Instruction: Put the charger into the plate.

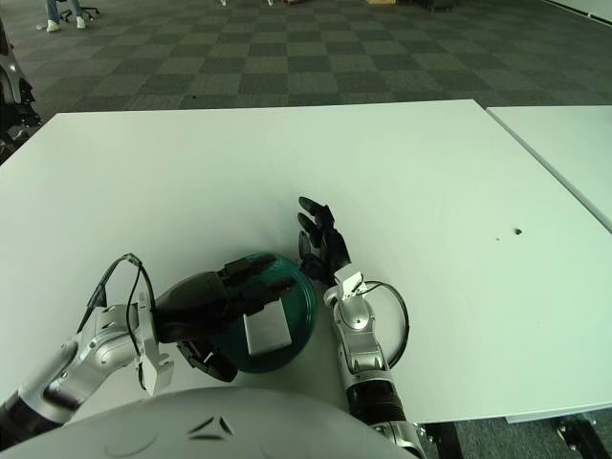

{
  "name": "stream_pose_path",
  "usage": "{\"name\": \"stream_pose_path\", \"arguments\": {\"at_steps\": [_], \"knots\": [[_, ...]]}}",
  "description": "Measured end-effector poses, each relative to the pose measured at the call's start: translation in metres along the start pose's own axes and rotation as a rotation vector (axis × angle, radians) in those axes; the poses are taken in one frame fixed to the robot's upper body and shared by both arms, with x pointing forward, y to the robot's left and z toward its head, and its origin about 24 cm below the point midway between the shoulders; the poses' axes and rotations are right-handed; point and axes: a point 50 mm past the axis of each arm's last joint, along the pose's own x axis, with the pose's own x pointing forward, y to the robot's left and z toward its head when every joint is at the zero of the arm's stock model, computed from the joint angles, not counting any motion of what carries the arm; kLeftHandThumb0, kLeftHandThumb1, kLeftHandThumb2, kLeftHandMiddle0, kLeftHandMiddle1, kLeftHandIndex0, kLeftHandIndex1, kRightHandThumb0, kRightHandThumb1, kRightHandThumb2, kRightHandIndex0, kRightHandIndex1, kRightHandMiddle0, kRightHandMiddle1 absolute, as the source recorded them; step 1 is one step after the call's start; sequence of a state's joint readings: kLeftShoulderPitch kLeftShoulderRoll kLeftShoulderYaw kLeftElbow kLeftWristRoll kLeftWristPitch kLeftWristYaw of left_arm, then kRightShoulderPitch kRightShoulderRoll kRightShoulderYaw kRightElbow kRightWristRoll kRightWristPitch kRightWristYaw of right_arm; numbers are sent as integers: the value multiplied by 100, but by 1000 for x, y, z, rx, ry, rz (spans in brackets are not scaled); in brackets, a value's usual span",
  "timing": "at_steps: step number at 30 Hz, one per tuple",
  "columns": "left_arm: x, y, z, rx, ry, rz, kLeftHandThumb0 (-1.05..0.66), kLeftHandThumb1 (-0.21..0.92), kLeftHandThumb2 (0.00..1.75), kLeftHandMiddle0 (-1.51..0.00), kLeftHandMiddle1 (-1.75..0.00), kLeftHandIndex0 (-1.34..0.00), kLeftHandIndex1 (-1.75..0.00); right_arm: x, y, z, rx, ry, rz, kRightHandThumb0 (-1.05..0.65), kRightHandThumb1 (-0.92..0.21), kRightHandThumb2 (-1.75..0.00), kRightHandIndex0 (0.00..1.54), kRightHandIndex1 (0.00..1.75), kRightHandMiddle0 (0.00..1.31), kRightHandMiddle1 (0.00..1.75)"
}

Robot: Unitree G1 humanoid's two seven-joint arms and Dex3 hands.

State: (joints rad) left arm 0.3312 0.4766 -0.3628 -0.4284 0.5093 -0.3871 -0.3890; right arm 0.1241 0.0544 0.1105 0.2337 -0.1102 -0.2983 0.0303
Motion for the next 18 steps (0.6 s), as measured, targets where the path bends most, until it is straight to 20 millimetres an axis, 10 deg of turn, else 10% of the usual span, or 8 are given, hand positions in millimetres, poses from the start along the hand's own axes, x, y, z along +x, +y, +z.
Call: {"name": "stream_pose_path", "arguments": {"at_steps": [18], "knots": [[-39,-3,-46,-926,121,714,-105,92,85,0,0,-5,-4,0,0,1,-31,-5,-29,-66,-92,-54,54,24,0,98]]}}
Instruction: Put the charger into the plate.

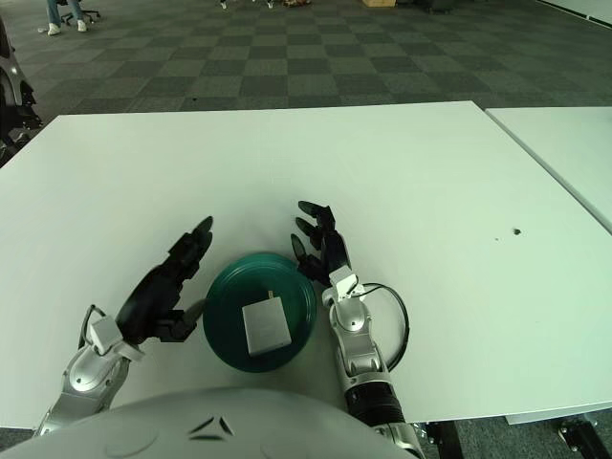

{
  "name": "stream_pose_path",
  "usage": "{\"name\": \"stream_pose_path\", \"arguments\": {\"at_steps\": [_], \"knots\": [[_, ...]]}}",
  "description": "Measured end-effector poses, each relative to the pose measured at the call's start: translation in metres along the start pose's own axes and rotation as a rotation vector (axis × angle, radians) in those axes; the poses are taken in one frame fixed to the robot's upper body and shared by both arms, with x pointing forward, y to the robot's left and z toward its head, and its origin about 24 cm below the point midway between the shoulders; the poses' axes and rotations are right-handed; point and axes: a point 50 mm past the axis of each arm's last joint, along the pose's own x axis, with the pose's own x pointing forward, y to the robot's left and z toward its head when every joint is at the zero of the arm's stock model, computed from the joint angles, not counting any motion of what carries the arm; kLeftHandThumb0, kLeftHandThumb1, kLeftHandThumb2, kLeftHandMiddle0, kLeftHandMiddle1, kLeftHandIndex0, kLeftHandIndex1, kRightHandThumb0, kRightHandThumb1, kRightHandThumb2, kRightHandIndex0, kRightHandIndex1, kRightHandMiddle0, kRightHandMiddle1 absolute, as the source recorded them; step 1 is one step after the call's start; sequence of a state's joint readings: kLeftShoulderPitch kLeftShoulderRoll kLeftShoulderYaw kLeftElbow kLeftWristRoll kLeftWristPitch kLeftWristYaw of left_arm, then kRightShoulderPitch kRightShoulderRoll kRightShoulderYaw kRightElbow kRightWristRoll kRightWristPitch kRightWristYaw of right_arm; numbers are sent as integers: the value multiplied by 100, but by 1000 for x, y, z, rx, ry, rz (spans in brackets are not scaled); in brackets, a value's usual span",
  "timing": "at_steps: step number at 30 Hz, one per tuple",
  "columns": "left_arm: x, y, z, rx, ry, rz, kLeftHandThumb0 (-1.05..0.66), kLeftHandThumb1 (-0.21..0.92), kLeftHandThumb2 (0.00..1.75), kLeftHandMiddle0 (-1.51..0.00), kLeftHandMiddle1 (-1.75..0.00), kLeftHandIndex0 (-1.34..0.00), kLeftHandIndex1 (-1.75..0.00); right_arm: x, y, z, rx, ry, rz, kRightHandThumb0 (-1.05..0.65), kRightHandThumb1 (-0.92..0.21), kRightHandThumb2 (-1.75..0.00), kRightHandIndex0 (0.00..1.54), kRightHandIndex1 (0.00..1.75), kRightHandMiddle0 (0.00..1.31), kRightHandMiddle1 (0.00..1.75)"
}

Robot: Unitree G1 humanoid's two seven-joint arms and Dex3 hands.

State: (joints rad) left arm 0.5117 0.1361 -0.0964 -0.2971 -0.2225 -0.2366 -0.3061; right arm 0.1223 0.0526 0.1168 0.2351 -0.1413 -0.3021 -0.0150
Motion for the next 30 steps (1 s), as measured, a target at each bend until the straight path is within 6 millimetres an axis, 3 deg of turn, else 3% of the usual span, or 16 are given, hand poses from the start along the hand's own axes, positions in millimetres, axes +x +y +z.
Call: {"name": "stream_pose_path", "arguments": {"at_steps": [4,8,24,30], "knots": [[-8,10,-12,-167,12,163,-105,92,93,0,0,-5,-6,-2,-1,-1,-2,5,0,-65,-92,-55,53,25,1,99],[-15,13,-19,-194,40,233,-105,92,98,0,0,-2,-10,-5,-3,-1,-6,3,-5,-66,-92,-55,51,25,1,100],[-8,10,-38,-27,-3,307,-105,92,101,-1,0,0,-20,-49,-19,1,-14,-21,-95,-76,-92,-68,31,13,0,71],[-6,9,-41,29,-43,308,-105,92,105,-4,-2,0,-26,-52,-22,4,14,-56,-137,-82,-92,-77,26,8,0,66]]}}
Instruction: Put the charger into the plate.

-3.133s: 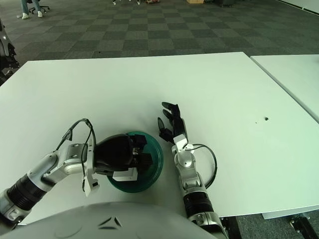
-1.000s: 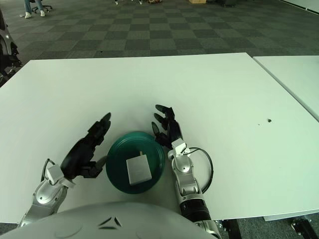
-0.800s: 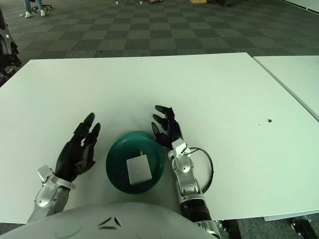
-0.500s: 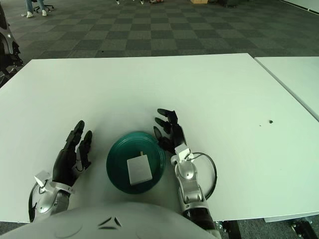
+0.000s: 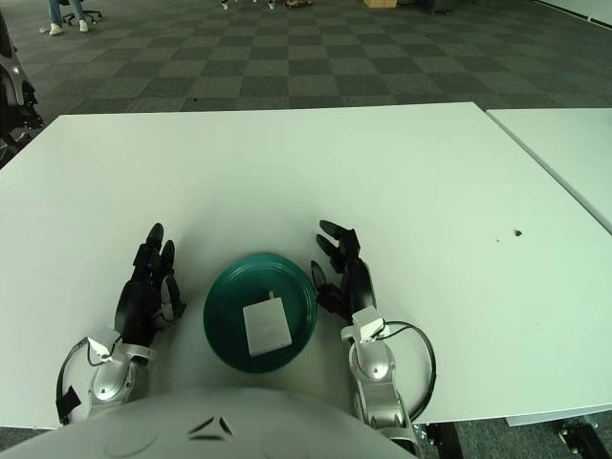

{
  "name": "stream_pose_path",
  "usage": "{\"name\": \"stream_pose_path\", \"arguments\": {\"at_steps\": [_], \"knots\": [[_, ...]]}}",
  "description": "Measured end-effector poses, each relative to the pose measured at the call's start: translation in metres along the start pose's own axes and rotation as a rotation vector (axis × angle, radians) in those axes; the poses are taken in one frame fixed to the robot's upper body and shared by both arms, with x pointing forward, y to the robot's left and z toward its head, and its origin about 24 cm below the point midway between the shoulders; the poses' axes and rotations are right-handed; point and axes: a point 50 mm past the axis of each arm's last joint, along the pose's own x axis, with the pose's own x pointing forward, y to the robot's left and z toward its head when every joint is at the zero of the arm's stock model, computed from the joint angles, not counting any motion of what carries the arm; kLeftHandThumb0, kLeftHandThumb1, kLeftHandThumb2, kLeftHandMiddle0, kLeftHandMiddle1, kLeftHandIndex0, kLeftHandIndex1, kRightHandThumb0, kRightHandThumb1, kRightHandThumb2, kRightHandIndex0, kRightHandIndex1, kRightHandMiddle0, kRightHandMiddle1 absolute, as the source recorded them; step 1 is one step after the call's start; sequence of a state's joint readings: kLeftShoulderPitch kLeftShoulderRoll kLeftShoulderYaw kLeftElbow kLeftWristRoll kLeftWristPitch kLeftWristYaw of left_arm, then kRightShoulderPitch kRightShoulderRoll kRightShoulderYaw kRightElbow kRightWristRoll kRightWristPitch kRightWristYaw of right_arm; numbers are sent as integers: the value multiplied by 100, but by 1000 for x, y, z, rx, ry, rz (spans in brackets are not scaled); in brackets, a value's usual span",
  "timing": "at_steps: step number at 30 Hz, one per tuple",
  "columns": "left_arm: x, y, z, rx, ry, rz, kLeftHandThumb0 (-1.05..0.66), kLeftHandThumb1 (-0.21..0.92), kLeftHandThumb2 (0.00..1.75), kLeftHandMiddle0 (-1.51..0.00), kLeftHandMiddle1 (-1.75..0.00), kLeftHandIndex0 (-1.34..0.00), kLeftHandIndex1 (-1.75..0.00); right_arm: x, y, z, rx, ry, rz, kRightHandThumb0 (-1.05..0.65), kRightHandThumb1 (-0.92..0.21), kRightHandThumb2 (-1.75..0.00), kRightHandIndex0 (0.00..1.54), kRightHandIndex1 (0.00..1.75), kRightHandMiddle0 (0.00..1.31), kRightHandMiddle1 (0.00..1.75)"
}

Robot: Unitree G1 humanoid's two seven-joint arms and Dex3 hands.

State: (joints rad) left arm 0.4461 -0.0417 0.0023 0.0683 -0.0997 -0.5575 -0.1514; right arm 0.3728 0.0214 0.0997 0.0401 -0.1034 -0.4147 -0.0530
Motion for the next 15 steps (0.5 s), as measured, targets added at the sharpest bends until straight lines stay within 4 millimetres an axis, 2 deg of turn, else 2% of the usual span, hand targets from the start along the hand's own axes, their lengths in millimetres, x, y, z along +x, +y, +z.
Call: {"name": "stream_pose_path", "arguments": {"at_steps": [4,15], "knots": [[1,-2,-1,2,-6,-4,-105,92,108,-6,-2,0,-28,1,-2,3,19,-28,-31,-84,-92,-79,24,6,0,64],[2,-5,-3,-9,3,1,-105,92,109,-10,-3,0,-32,3,-10,3,57,-55,-109,-84,-92,-82,12,0,0,46]]}}
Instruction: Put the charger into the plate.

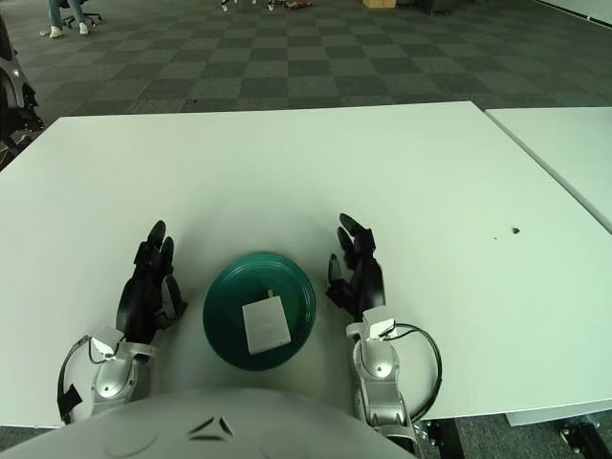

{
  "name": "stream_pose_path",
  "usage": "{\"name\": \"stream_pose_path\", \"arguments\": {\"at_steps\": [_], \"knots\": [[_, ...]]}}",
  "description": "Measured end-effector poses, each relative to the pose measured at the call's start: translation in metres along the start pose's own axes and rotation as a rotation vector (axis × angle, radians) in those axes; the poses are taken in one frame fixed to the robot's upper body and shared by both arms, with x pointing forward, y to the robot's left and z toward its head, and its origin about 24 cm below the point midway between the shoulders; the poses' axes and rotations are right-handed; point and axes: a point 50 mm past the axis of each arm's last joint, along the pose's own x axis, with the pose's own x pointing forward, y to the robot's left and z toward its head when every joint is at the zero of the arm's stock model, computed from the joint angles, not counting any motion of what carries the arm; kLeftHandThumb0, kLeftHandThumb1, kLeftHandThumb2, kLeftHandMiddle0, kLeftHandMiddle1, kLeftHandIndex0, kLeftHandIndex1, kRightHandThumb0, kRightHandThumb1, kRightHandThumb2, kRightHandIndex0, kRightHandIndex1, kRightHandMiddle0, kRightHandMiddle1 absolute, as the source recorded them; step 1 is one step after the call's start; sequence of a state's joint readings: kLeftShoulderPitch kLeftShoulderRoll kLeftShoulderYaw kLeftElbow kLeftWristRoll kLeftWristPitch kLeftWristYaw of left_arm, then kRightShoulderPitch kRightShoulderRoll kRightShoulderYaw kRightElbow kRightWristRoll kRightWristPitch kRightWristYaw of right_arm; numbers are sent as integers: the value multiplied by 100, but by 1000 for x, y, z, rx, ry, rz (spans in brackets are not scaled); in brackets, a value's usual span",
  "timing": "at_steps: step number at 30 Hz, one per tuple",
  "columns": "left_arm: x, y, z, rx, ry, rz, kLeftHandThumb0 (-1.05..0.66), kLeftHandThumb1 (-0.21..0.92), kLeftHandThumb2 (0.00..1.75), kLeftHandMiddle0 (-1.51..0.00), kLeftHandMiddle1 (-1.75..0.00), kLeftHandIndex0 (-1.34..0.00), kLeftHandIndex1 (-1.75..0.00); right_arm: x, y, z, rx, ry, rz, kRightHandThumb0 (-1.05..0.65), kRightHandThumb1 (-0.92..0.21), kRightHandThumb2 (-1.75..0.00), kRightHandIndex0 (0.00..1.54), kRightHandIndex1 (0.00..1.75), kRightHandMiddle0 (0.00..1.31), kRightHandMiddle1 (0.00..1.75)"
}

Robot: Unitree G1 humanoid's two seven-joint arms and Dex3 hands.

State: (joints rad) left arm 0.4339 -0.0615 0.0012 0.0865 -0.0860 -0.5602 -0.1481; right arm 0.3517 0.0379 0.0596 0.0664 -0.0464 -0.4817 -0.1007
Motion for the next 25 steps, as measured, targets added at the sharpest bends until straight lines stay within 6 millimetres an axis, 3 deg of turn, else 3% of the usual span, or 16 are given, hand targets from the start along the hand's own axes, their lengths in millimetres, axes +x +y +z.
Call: {"name": "stream_pose_path", "arguments": {"at_steps": [18,25], "knots": [[1,-3,-1,-19,13,-31,-102,92,105,-16,-3,0,-35,2,-3,0,1,-5,-12,-84,-92,-86,2,0,0,30],[1,-5,-1,-36,11,-58,-101,92,102,-21,-5,0,-43,4,-2,0,0,-5,9,-83,-92,-85,3,1,0,31]]}}
